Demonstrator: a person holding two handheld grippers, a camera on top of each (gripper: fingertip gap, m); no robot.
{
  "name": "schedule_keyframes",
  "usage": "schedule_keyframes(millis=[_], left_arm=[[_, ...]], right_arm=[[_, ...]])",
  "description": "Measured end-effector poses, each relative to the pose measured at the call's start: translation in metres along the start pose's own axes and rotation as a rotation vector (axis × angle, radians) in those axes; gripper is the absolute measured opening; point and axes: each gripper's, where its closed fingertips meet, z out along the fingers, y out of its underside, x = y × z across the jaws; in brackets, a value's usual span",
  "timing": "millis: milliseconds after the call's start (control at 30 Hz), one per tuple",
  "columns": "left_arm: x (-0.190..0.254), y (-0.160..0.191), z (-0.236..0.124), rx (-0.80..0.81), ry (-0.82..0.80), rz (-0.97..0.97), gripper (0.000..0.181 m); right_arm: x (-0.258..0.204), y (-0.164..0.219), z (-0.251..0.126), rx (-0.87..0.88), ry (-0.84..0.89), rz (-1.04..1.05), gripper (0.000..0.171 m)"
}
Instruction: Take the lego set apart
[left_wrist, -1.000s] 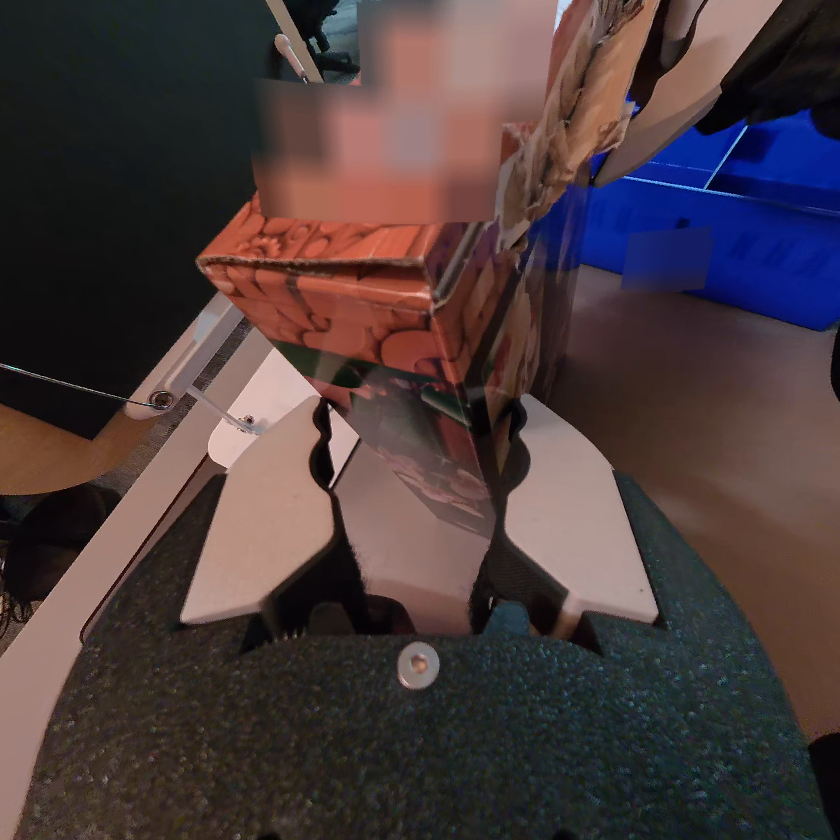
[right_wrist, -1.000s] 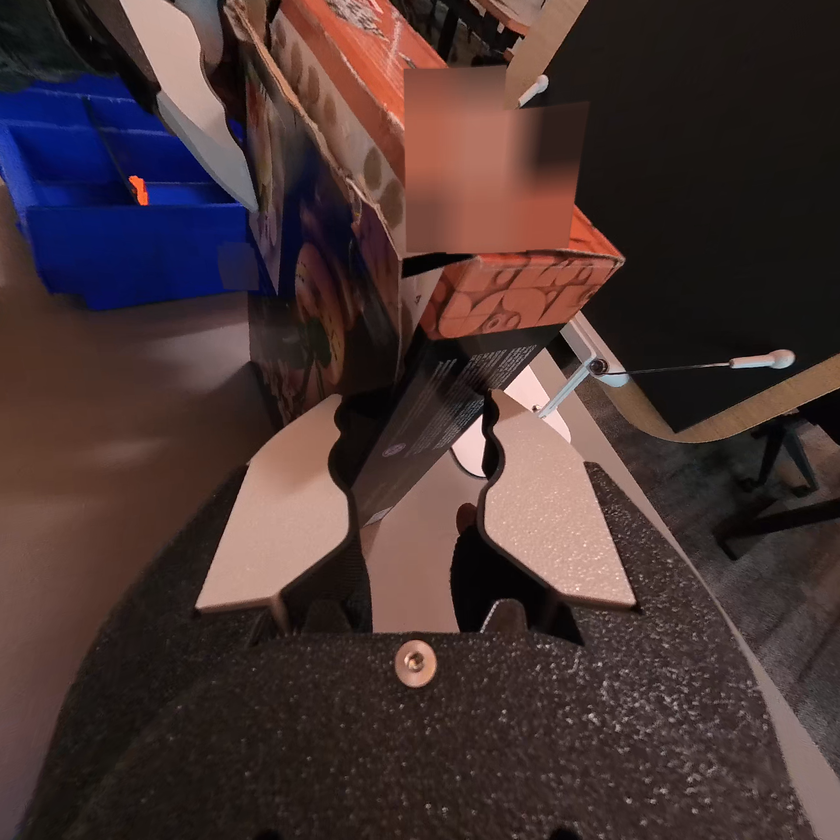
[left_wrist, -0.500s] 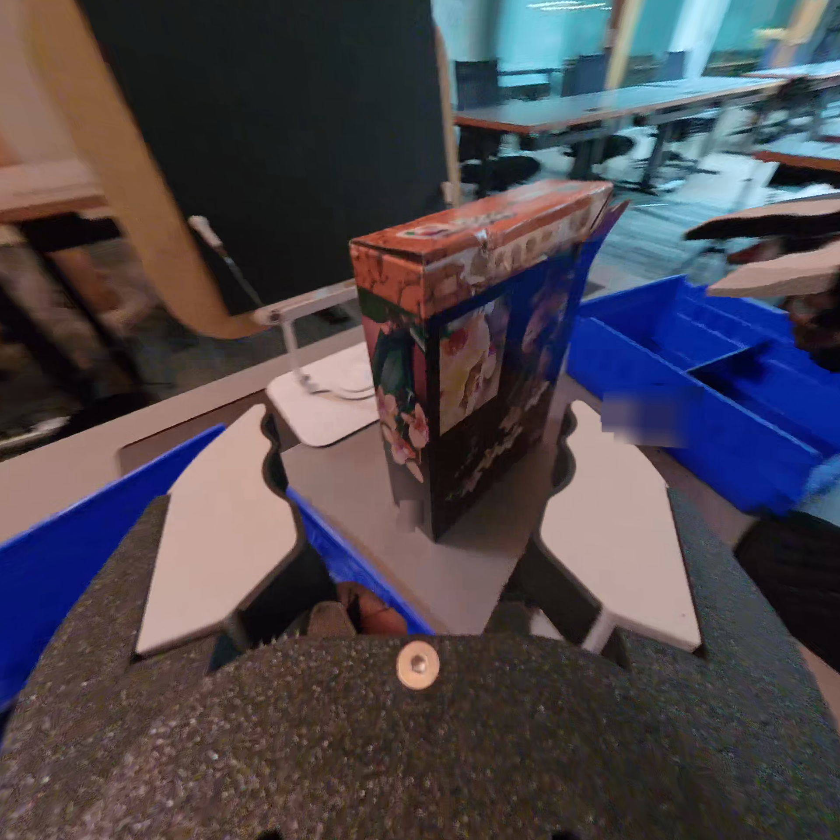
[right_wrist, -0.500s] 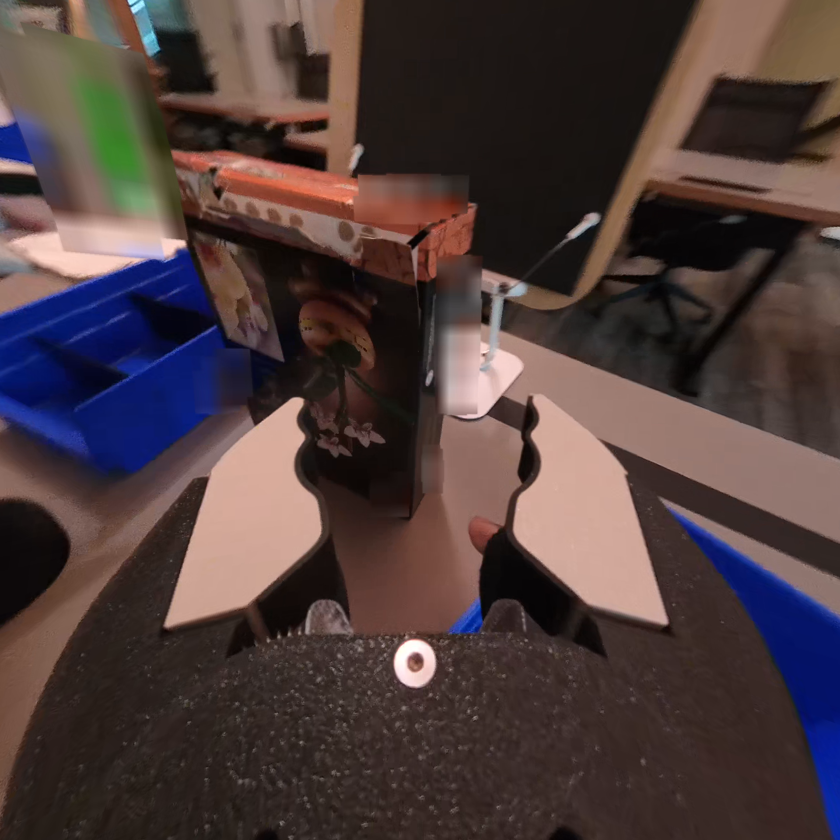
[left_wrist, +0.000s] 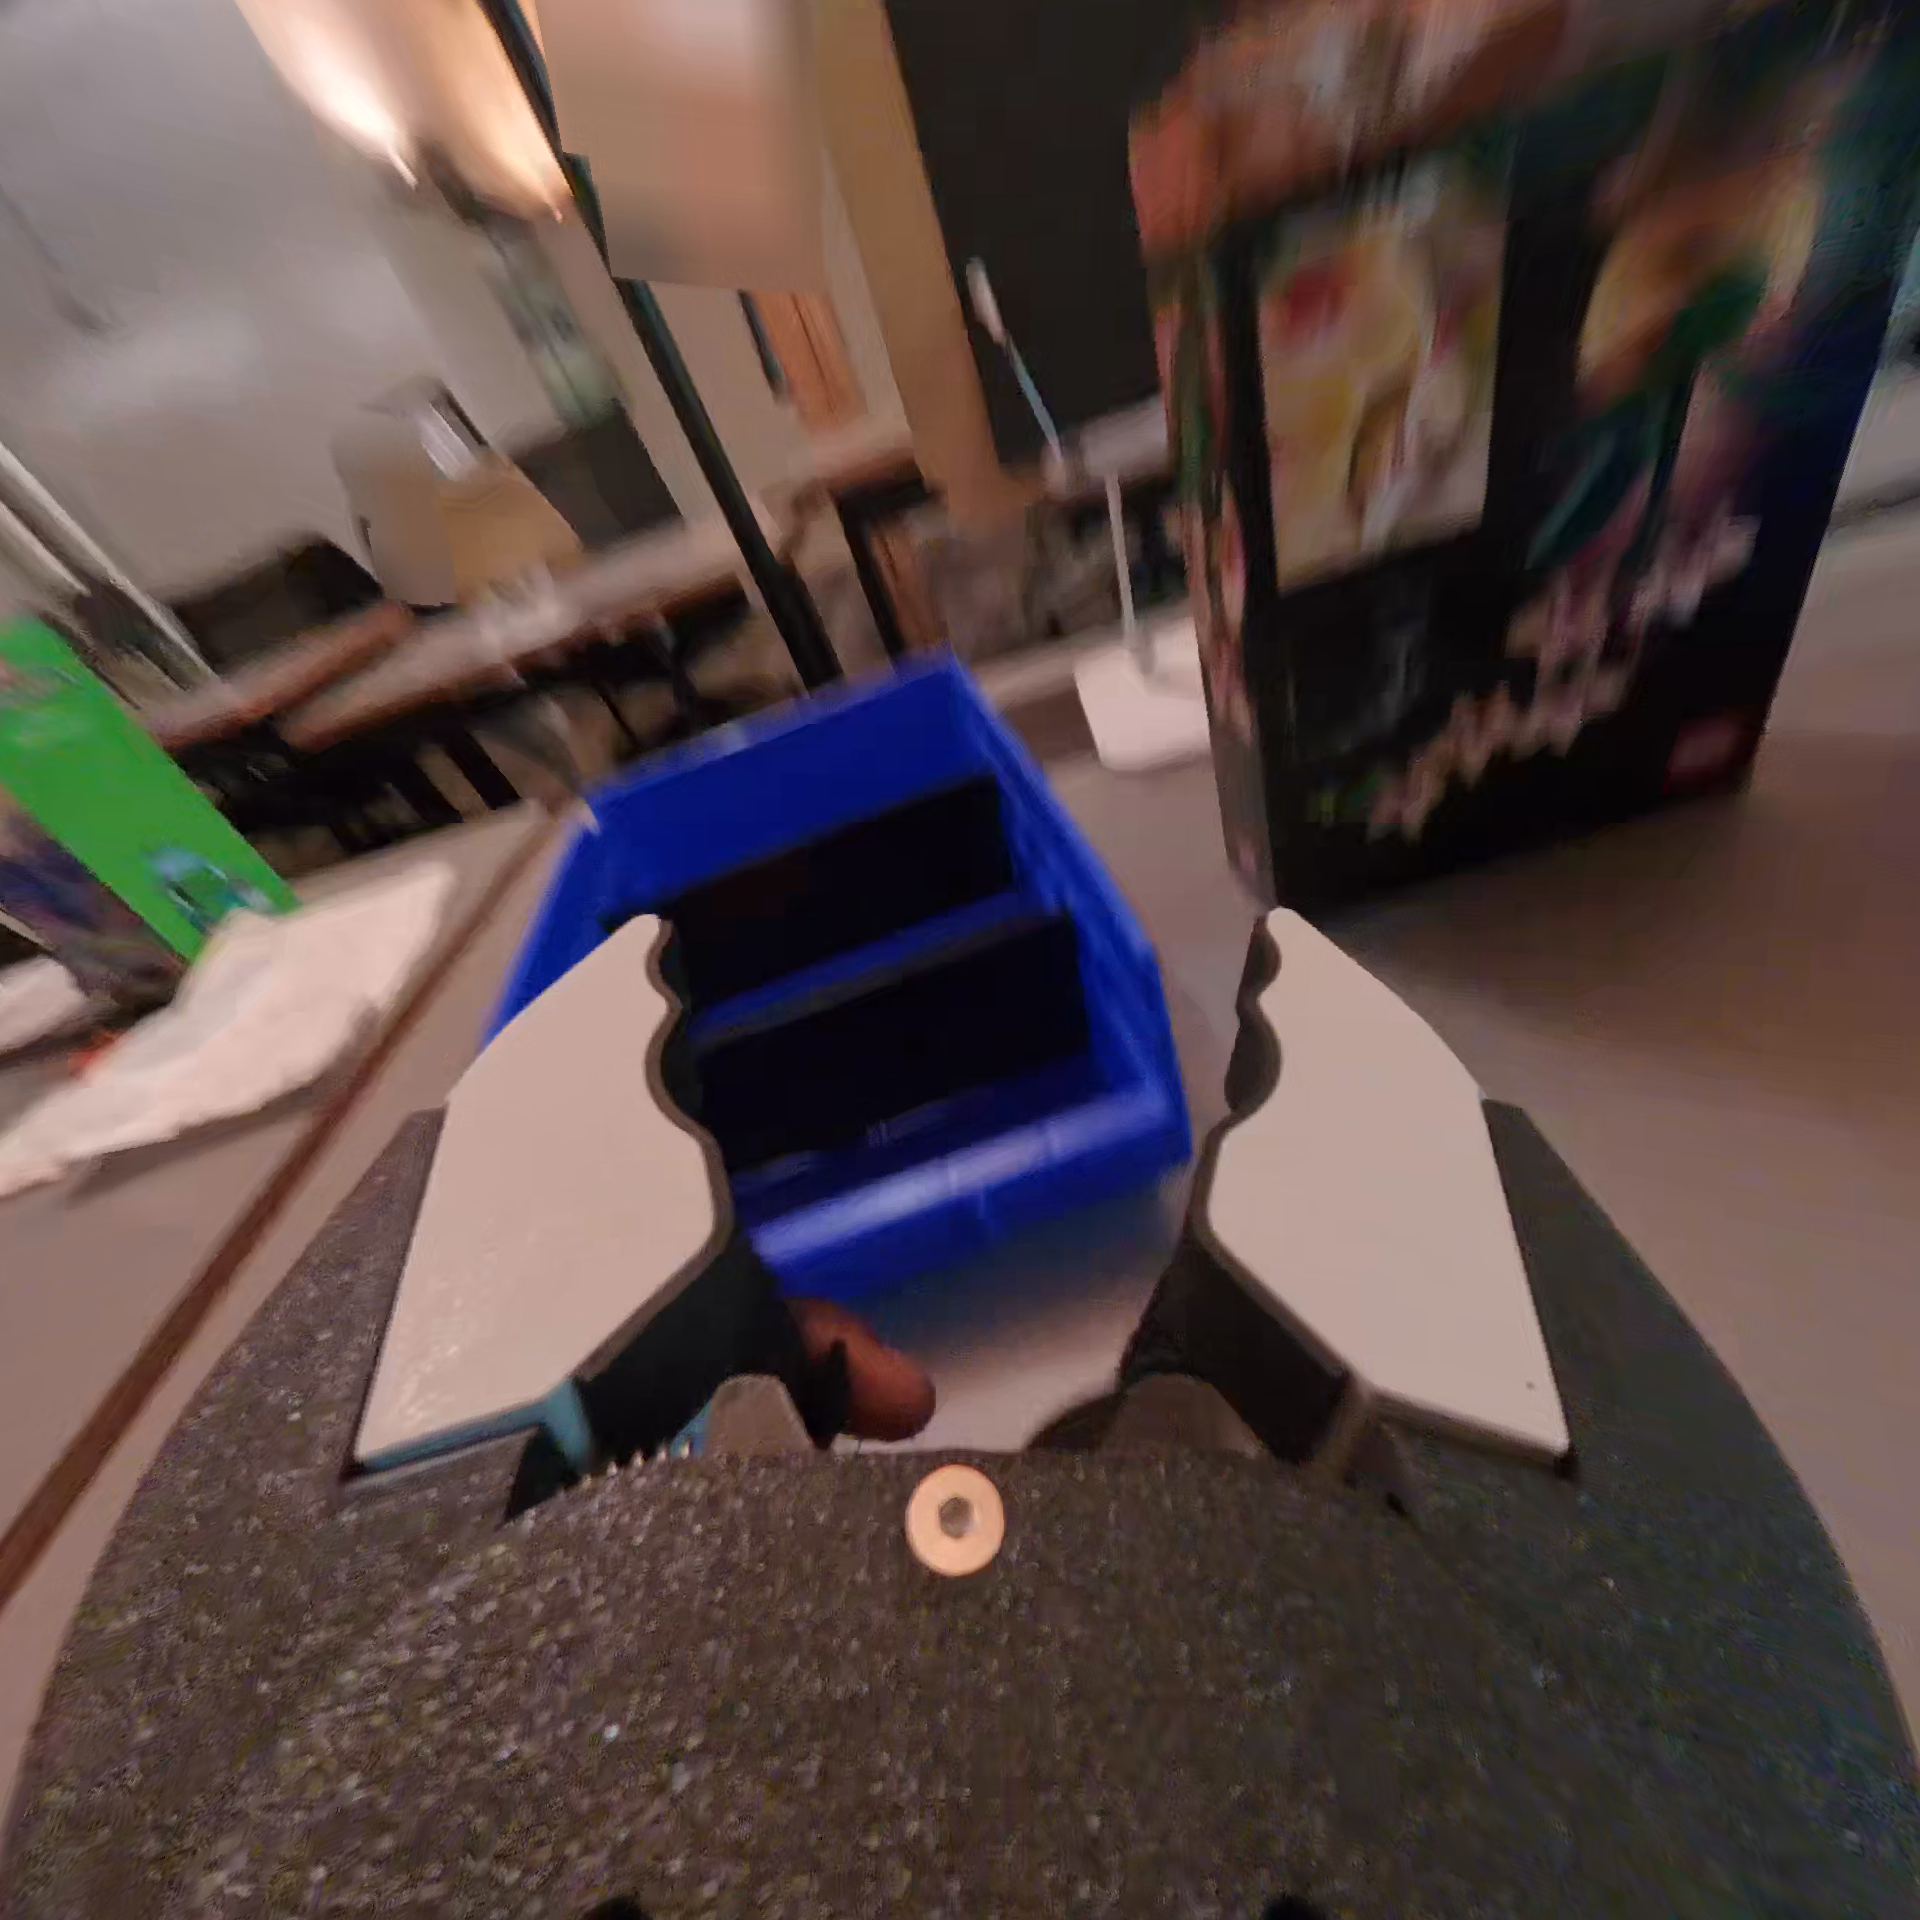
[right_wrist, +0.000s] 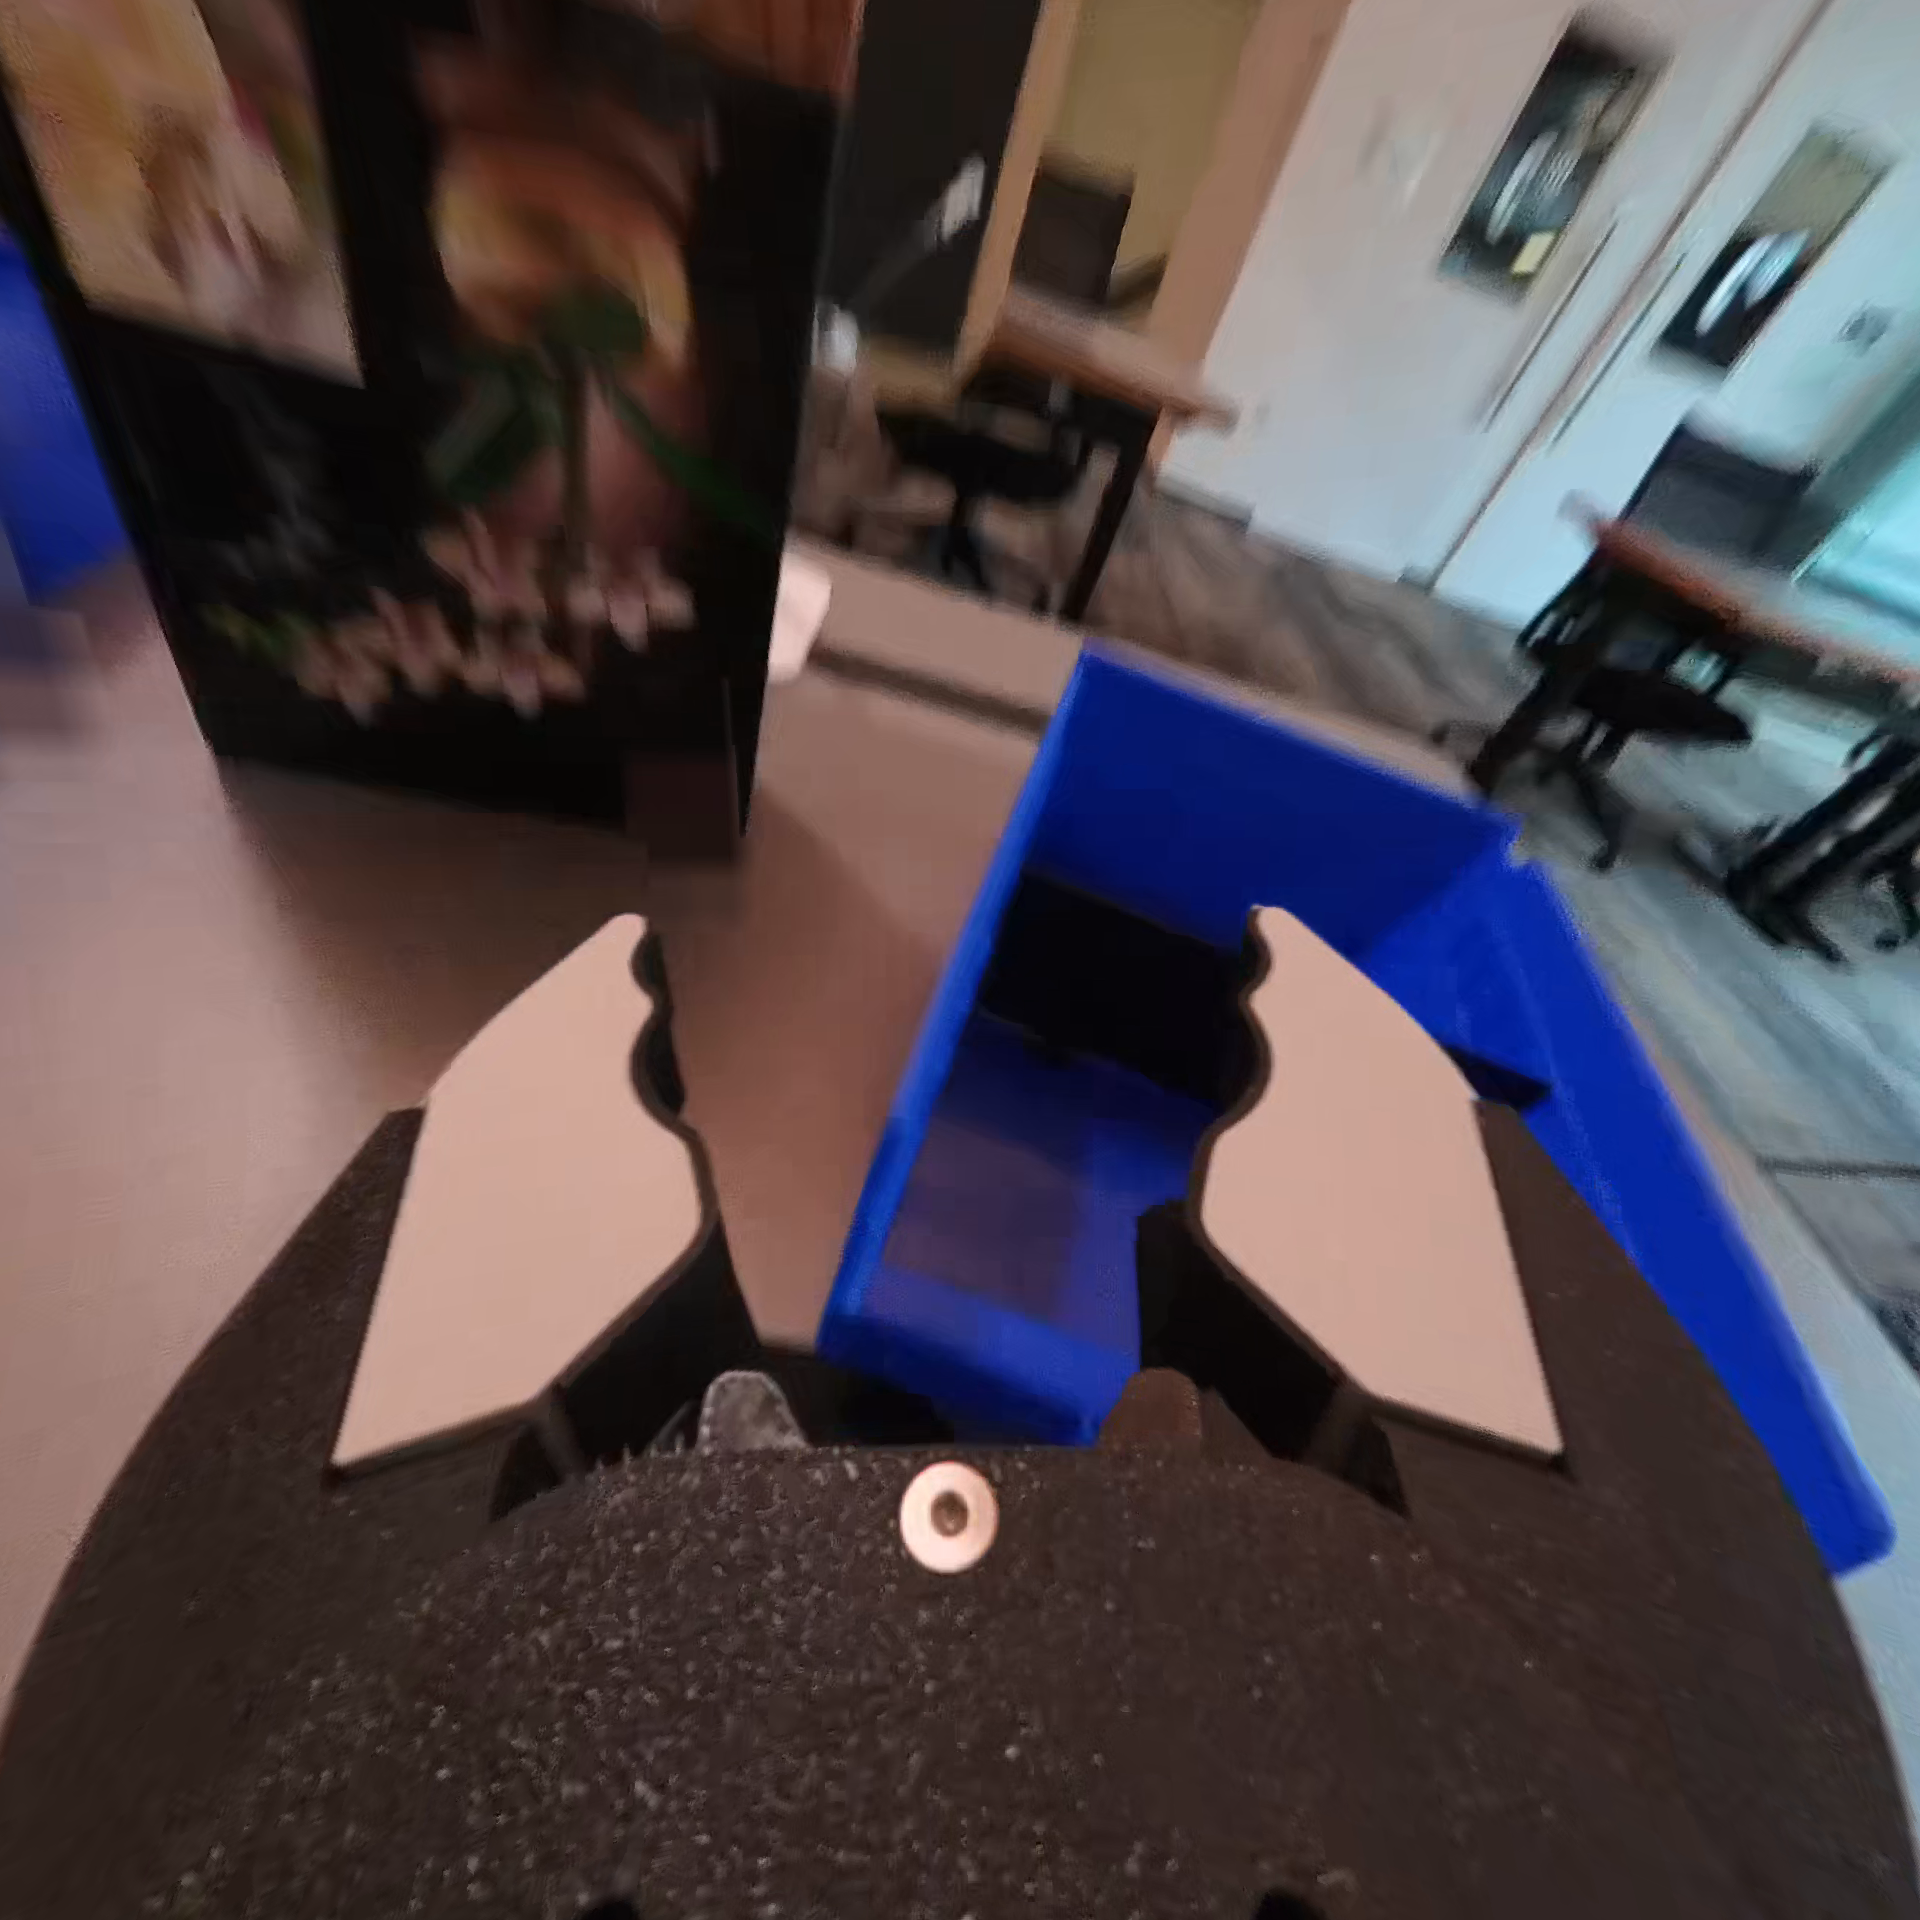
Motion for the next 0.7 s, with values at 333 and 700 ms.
schedule_keyframes(millis=[333, 700], left_arm=[[0.054, 0.051, 0.046, -0.164, 0.130, -0.024, 0.082], [0.010, 0.058, 0.072, -0.174, 0.005, -0.038, 0.004]], right_arm=[[0.004, 0.046, 0.006, -0.223, 0.056, -0.075, 0.080], [0.023, 0.062, 0.028, -0.223, 0.058, -0.117, 0.008]])
